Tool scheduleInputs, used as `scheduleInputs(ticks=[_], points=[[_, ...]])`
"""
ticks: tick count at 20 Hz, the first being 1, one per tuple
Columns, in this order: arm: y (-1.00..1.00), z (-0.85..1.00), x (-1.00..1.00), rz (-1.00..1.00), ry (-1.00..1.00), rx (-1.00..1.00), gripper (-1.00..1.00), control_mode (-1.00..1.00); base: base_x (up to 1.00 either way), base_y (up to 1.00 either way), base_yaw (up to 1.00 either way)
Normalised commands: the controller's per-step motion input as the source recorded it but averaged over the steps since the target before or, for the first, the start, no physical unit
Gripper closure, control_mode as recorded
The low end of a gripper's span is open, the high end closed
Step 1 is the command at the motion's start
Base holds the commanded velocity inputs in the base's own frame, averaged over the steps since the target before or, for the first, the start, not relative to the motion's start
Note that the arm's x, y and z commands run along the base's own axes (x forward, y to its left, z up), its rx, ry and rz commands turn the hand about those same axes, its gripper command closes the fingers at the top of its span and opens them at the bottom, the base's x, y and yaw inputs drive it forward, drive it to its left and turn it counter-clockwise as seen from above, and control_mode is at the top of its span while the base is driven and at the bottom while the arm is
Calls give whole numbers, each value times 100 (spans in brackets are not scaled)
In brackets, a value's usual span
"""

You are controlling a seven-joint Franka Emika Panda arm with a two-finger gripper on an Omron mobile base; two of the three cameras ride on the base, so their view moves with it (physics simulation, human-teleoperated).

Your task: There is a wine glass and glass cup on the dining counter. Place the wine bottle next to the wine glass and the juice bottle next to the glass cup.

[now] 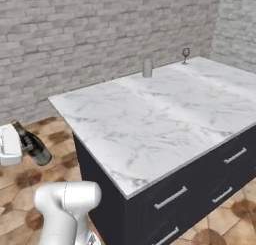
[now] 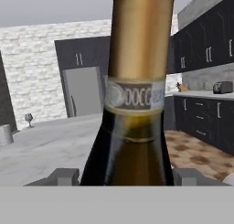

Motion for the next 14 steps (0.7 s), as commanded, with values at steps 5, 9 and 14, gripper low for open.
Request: scheduleInputs(ticks=[5,9,14], points=[[0,0,0,0,0,0,100,100,28,75,-17],[0,0,0,0,0,0,100,100,4,84,-9],[0,0,0,0,0,0,100,100,-18,84,-4]])
